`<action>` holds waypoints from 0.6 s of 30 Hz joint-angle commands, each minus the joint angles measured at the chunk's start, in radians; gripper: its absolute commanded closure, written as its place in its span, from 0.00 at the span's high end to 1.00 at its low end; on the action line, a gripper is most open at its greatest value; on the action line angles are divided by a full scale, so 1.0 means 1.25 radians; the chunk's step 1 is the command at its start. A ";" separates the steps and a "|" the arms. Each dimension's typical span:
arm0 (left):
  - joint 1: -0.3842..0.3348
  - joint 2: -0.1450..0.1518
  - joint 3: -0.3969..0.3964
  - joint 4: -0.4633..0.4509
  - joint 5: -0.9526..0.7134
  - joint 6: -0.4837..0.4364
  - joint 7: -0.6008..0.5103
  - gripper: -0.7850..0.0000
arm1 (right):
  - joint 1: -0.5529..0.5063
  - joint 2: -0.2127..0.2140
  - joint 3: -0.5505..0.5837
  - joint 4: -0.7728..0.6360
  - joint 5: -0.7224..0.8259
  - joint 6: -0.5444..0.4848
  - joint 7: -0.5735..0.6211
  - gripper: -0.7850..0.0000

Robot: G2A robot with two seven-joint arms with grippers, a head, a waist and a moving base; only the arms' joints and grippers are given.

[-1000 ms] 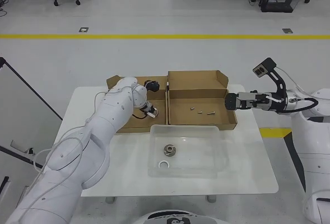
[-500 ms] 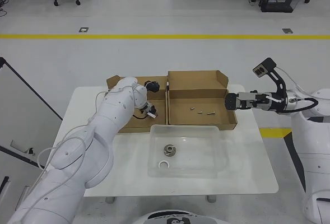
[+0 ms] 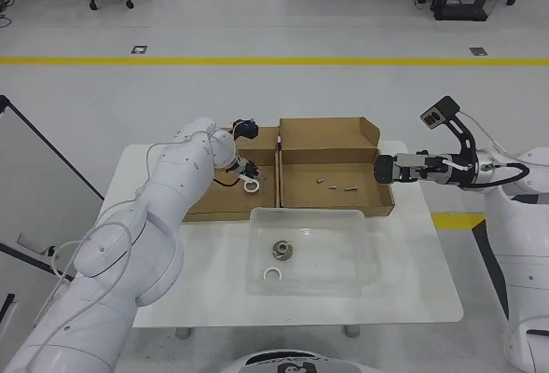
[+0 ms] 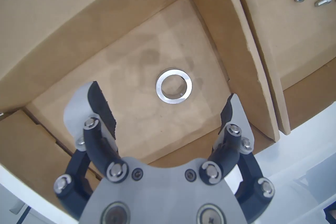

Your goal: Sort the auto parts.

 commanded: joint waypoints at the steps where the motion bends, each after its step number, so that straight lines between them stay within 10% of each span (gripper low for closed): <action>1: -0.005 0.008 -0.006 -0.008 0.000 -0.028 0.015 1.00 | 0.000 0.000 0.000 0.000 0.000 0.000 0.000 1.00; 11: 0.009 0.066 -0.052 -0.157 -0.009 -0.149 0.029 1.00 | 0.000 0.000 0.000 0.000 0.000 0.000 0.000 1.00; 18: 0.119 0.155 -0.141 -0.481 0.021 -0.108 -0.041 1.00 | 0.000 0.000 0.000 0.000 0.000 0.000 0.000 1.00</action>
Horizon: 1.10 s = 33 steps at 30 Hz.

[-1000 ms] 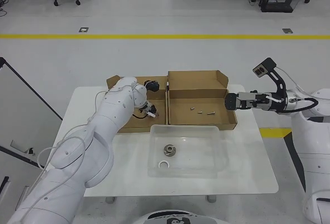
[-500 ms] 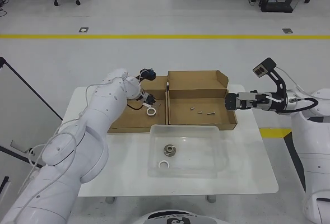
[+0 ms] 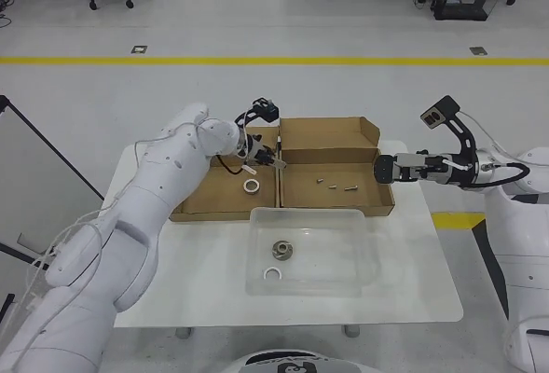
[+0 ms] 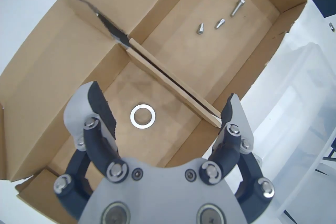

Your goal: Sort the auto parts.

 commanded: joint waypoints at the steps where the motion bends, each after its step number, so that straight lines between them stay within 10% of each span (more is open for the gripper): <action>1: 0.059 0.036 -0.045 -0.152 0.016 0.031 -0.039 1.00 | 0.000 0.000 0.000 0.000 0.000 0.000 0.000 1.00; 7: 0.280 0.128 -0.217 -0.566 0.067 0.096 -0.179 1.00 | 0.000 0.000 0.000 0.000 0.000 0.000 0.000 1.00; 12: 0.400 0.161 -0.286 -0.747 0.066 0.092 -0.248 1.00 | 0.000 0.000 0.000 0.000 0.000 0.000 0.000 1.00; 33: 0.428 0.171 -0.240 -0.830 0.029 0.107 -0.347 1.00 | 0.000 0.000 0.000 0.000 0.000 0.000 0.000 1.00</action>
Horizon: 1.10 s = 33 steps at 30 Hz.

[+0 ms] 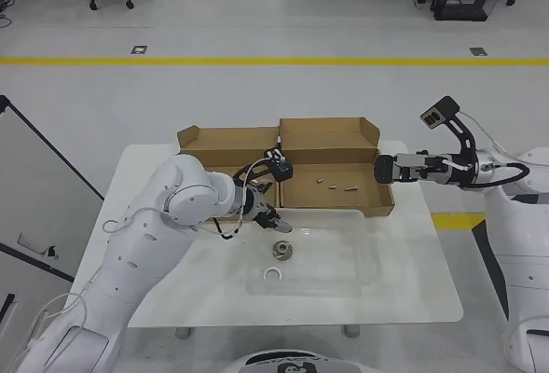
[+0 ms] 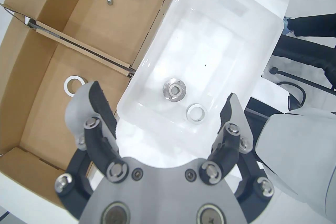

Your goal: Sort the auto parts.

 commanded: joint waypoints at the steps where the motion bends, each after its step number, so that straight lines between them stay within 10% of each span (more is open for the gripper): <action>1: 0.000 0.000 0.000 0.000 0.000 0.000 0.000 1.00 | 0.000 0.000 0.000 0.000 0.000 0.000 0.000 1.00; 17: -0.224 -0.061 0.303 0.124 -0.095 0.077 -0.152 1.00 | 0.000 0.000 0.000 0.000 0.000 0.000 0.000 1.00; 33: -0.282 -0.092 0.454 0.233 -0.075 0.039 -0.113 0.96 | 0.000 0.000 0.000 0.000 0.000 0.000 0.000 1.00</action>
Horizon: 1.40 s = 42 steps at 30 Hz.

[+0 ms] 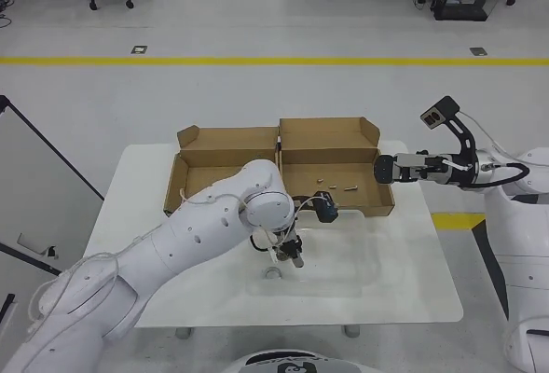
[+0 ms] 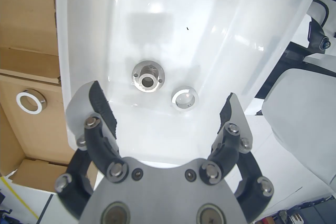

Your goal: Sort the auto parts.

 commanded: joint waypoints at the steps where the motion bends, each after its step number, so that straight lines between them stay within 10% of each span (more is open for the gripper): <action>1: -0.008 0.003 0.016 0.005 0.003 -0.007 0.007 0.95 | 0.000 0.000 0.000 0.000 0.000 0.000 0.000 1.00; 16: -0.083 0.026 0.157 0.079 -0.033 -0.067 0.068 0.85 | 0.000 0.000 0.000 0.000 0.000 0.000 0.000 1.00; 42: -0.094 -0.034 0.196 0.205 -0.001 -0.118 0.118 0.53 | 0.000 0.000 0.000 0.000 0.000 0.000 0.000 1.00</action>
